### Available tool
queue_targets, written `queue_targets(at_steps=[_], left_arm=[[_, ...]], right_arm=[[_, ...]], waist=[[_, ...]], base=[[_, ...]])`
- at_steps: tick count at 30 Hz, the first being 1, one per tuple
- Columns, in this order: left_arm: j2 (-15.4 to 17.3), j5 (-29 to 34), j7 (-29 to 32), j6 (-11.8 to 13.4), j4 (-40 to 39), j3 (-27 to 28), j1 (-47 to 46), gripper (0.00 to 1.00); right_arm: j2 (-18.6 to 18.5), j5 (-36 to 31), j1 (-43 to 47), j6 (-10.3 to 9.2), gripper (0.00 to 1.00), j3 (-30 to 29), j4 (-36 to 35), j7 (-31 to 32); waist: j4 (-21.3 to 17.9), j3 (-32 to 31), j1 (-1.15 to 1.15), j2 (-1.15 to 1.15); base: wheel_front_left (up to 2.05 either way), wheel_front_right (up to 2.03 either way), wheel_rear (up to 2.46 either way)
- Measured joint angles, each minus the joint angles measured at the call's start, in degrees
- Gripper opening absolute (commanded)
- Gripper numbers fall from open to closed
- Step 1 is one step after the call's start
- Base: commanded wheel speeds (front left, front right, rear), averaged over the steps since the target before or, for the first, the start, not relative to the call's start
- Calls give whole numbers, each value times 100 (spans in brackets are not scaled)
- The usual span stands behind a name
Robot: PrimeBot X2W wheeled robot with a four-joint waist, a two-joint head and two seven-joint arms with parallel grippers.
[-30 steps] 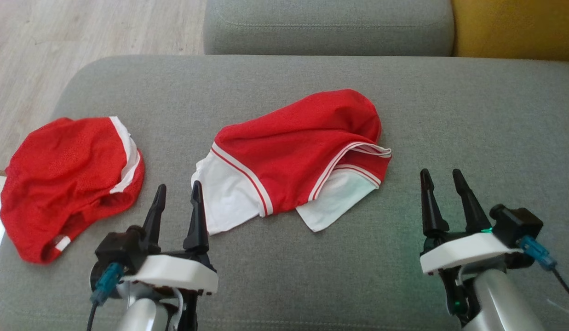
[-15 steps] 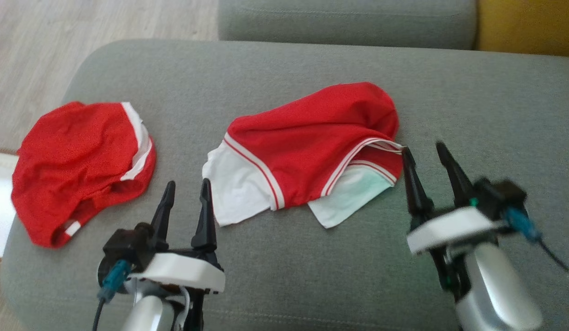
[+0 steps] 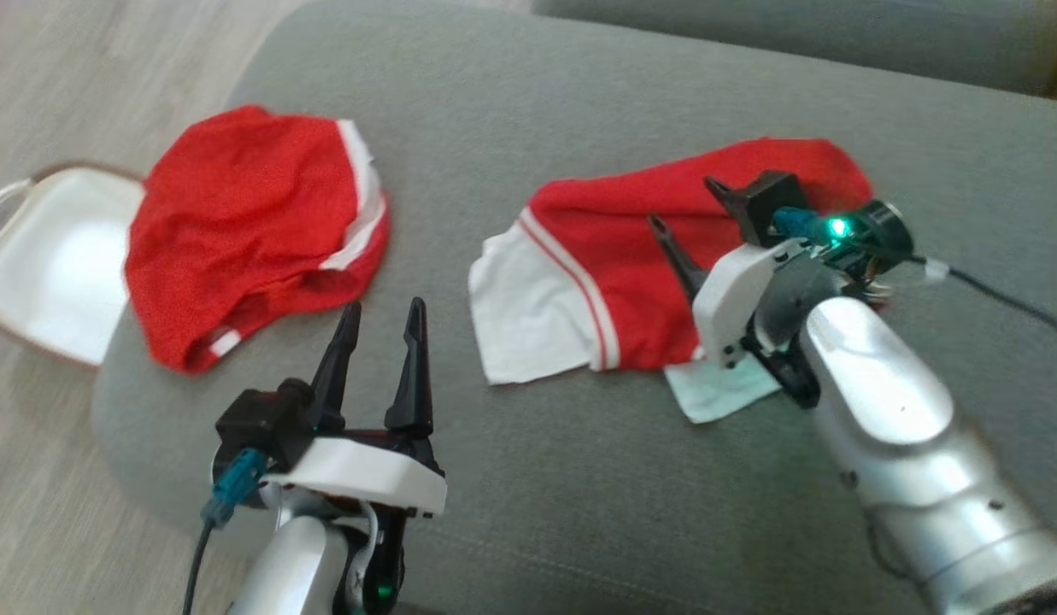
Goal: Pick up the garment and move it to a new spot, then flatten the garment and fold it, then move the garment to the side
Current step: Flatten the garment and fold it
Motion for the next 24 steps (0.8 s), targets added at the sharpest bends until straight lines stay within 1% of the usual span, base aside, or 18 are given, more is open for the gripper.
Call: queue_targets(at_steps=[4, 7, 13, 17, 20, 21, 22, 24], left_arm=[[1, -103, 0, 53, 19, -30, -5, 100], [1, -192, 0, 59, 27, -89, -10, 100], [-1, -326, 0, 102, 15, -214, -108, 100], [-1, -387, 0, 146, -9, -292, -110, 100], [-3, -401, 0, 153, -19, -342, -117, 100], [-3, -416, 0, 154, -20, -341, -123, 100], [-2, -437, 0, 159, -21, -341, -127, 100], [-2, -439, 0, 163, -21, -337, -131, 100]], right_arm=[[-447, -96, -492, 0, 100, 698, 564, 109], [-654, -201, -862, 0, 100, 1191, 914, 133], [-882, -231, -1446, 0, 100, 1973, 1590, 158], [-924, 71, -1663, 1, 100, 2427, 1964, 223], [-981, 304, -1834, 1, 100, 2562, 2199, 222], [-993, 381, -1896, 1, 66, 2569, 2276, 213], [-999, 449, -1953, 1, 0, 2561, 2336, 159], [-990, 561, -2056, 1, 0, 2519, 2413, -3]], waist=[[332, 120, 0, 0], [546, 201, 0, 0], [875, 349, 0, 0], [1016, 444, 0, 0], [1082, 519, 0, 0], [1096, 540, 0, 0], [1103, 559, 0, 0], [1092, 571, 0, 0]], base=[[0, 0, 0], [0, 0, 0], [0, 0, 0], [0, 0, 0], [0, 0, 0], [0, 0, 0], [0, 0, 0], [0, 0, 0]])
